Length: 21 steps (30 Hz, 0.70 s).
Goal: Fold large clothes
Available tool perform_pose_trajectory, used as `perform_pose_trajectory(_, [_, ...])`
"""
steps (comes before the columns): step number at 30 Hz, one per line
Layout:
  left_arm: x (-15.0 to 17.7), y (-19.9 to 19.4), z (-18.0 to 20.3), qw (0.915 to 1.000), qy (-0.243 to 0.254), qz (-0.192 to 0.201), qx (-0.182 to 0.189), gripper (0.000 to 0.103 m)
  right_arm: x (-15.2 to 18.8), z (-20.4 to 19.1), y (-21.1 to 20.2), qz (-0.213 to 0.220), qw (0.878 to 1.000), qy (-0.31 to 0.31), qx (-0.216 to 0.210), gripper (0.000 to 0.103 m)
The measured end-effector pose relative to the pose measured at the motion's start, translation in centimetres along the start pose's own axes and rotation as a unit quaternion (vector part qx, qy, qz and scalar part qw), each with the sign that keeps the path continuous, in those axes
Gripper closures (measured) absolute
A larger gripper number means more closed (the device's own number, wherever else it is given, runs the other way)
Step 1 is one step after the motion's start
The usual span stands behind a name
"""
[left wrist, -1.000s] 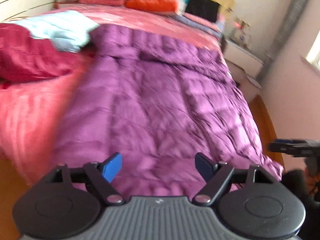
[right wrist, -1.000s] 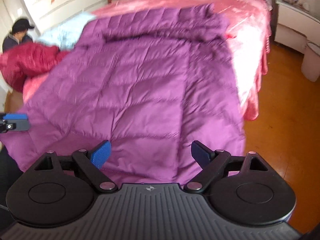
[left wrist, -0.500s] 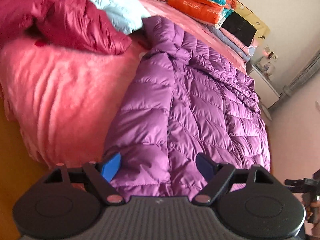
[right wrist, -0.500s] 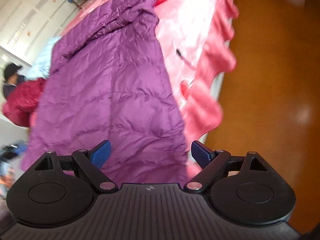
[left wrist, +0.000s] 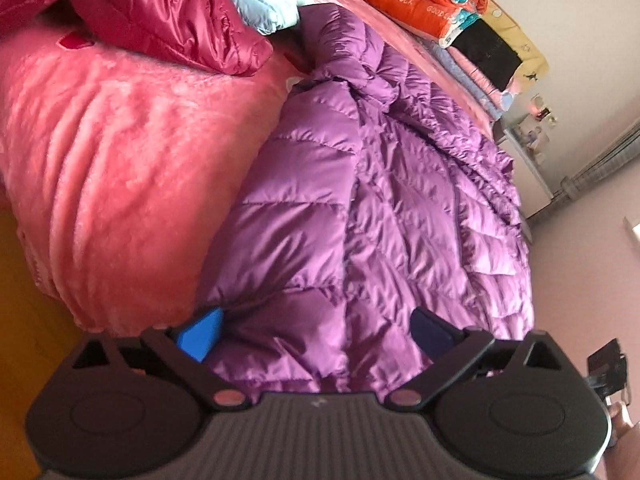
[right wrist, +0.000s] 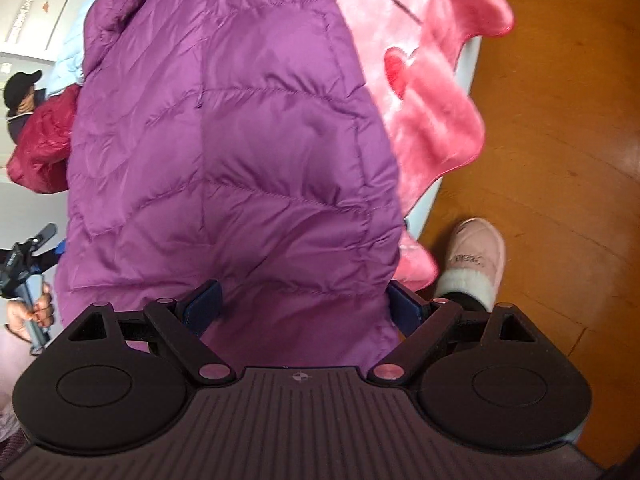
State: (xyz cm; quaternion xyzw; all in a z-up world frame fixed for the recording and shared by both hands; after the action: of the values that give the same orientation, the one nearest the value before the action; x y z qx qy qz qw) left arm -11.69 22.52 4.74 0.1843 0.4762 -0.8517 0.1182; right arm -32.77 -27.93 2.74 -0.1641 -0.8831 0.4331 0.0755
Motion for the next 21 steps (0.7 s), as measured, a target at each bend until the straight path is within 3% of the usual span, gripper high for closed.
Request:
perform_pose_trajectory(6, [-0.5, -0.9, -0.9, 0.9990, -0.012, 0.021, -0.037, 0.003, -0.3, 1.7, -0.5, 0.011, 0.997, 0.042, -0.059, 0.000])
perform_pose_trajectory(10, [-0.2, -0.4, -1.9, 0.9982, -0.022, -0.011, -0.055, 0.002, -0.4, 2.1, -0.5, 0.014, 0.995, 0.055, -0.077, 0.000])
perform_pose_trajectory(16, [1.3, 0.8, -1.7, 0.9971, -0.030, -0.069, -0.009, 0.003, -0.8, 3.1, -0.7, 0.009, 0.993, 0.066, -0.101, 0.000])
perform_pose_trajectory(21, [1.6, 0.8, -0.6, 0.9969, -0.026, -0.071, 0.021, 0.016, -0.7, 2.9, -0.5, 0.000, 0.993, 0.068, -0.092, 0.000])
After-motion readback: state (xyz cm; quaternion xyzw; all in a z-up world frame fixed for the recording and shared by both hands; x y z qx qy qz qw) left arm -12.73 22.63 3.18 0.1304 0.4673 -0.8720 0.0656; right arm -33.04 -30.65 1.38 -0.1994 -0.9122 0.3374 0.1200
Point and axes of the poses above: each gripper's, at about its wrist camera, not at the fingertips, and y roughly the way its jaws point, z to its right, x to its underside, the point moved 1 cm from there along y, roughly the way its jaws point, and after that the axes turned 2 degrees about -z, right-handed, at the moved point
